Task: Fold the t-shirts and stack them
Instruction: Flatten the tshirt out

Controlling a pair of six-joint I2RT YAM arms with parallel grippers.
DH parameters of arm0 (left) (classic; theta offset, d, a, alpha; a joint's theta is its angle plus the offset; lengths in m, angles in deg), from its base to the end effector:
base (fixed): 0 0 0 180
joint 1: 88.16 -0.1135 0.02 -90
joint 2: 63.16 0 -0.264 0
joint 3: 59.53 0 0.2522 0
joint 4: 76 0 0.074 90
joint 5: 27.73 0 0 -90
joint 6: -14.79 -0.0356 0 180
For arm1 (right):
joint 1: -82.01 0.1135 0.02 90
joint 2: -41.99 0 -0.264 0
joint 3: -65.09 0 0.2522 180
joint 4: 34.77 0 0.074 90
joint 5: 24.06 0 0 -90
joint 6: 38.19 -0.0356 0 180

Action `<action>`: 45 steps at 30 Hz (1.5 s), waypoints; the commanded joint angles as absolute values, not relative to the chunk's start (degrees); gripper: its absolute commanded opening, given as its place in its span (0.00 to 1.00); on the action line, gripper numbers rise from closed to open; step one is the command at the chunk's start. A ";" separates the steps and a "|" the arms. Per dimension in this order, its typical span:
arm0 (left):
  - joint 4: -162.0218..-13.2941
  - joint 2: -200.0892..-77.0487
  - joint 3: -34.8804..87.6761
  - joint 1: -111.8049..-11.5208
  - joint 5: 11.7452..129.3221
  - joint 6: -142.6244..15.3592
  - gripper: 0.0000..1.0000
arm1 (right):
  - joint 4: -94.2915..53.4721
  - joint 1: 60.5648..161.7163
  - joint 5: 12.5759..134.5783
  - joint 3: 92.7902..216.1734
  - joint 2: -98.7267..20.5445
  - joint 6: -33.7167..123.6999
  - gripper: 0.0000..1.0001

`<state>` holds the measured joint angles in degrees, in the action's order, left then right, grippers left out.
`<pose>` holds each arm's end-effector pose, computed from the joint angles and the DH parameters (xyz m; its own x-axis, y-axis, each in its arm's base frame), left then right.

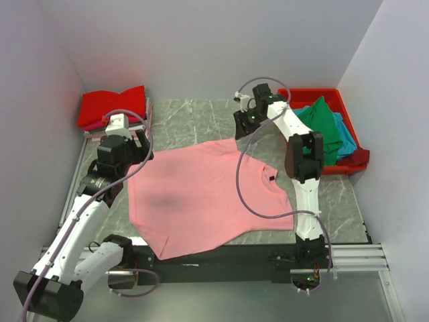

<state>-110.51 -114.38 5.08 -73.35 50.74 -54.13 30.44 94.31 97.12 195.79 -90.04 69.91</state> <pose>0.1967 -0.0446 0.3385 -0.3503 -0.2719 -0.8963 -0.0598 0.9615 -0.2683 0.4753 0.1225 0.2079 -0.7327 -0.4318 -0.5260 -0.6431 0.6921 0.3277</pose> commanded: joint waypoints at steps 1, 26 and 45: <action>-106.81 -112.83 1.00 -73.57 46.19 -59.21 0.83 | 28.13 96.07 93.54 202.76 -93.34 64.03 0.54; -106.37 -108.87 -1.74 -73.48 48.91 -60.71 0.82 | 32.60 101.44 84.57 212.08 -103.64 59.46 0.46; -106.72 -108.87 -1.56 -73.48 48.39 -60.71 0.82 | 20.05 103.54 66.03 205.41 -87.04 65.42 0.00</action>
<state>-108.79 -109.73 -1.52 -73.38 48.05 -59.57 26.72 102.02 72.53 205.43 -94.61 62.72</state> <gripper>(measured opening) 0.819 0.009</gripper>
